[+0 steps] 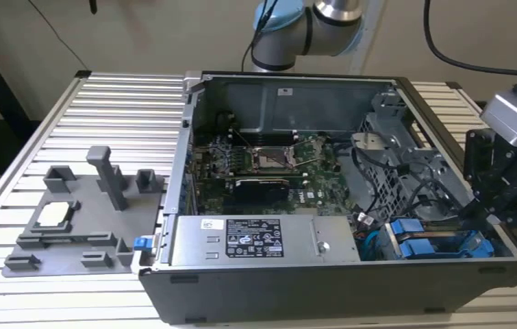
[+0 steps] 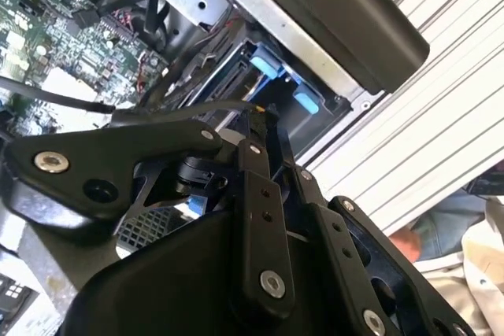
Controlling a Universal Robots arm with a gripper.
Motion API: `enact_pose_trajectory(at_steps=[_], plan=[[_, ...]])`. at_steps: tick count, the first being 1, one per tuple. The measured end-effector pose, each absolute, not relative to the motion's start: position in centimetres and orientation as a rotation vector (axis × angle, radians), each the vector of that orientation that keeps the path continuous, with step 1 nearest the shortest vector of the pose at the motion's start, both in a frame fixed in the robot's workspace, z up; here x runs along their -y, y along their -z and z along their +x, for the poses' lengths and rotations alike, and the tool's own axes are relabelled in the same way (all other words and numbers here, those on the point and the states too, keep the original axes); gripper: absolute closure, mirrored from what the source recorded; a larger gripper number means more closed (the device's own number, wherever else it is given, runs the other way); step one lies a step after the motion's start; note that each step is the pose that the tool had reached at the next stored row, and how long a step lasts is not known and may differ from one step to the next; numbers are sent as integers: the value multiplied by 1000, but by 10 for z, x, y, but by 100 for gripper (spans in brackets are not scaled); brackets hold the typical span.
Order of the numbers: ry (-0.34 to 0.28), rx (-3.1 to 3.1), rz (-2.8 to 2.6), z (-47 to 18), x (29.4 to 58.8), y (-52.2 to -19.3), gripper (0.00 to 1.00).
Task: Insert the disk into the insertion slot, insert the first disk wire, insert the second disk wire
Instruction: 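Insert the first disk wire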
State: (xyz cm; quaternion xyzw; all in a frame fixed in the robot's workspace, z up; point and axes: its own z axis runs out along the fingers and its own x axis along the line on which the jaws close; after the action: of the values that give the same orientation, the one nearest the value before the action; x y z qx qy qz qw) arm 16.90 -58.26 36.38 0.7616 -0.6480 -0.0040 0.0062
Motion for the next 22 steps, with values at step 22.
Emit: enact_pose_trajectory(at_steps=[22], plan=[[-8,2053,2397,165,583,-360,81]])
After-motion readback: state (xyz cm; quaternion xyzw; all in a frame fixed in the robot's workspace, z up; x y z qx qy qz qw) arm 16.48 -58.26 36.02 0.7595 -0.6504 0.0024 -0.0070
